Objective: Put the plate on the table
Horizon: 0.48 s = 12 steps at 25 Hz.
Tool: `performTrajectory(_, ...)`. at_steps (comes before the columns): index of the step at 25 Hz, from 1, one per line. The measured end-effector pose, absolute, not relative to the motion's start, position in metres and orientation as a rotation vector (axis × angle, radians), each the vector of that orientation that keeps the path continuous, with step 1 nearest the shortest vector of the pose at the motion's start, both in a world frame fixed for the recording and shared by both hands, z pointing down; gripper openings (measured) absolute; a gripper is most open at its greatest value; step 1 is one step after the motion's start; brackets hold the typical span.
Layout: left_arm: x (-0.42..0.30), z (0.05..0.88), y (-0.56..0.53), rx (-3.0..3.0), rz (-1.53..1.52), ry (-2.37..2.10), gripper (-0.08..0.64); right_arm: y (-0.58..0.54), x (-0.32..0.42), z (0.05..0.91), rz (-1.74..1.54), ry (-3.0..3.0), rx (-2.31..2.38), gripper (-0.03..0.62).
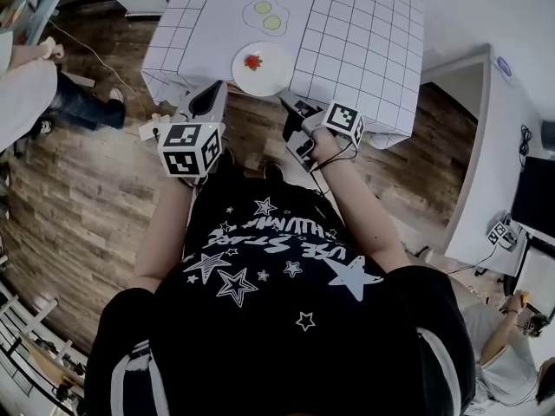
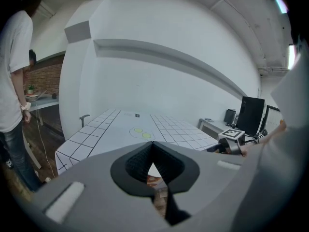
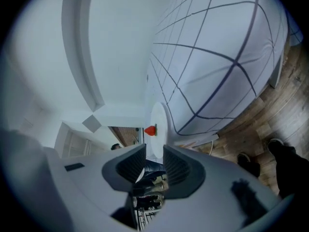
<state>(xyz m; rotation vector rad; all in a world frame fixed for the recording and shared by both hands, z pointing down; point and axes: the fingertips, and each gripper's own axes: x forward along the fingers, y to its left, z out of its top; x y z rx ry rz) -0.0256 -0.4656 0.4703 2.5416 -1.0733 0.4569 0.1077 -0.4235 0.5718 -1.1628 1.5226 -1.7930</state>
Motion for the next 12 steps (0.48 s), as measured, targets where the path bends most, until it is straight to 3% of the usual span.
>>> performTrajectory(6, -0.013, 0.466, -0.449, 2.527, 0.438, -1.16, 0.009, -0.419, 0.113, 0.542, -1.761, 1.708, -1.035, 0.115)
performTrajectory(12, -0.025, 0.466, -0.421, 2.446, 0.404, -1.284, 0.009, -0.426, 0.102, 0.508, -1.658, 1.981, -0.917, 0.049)
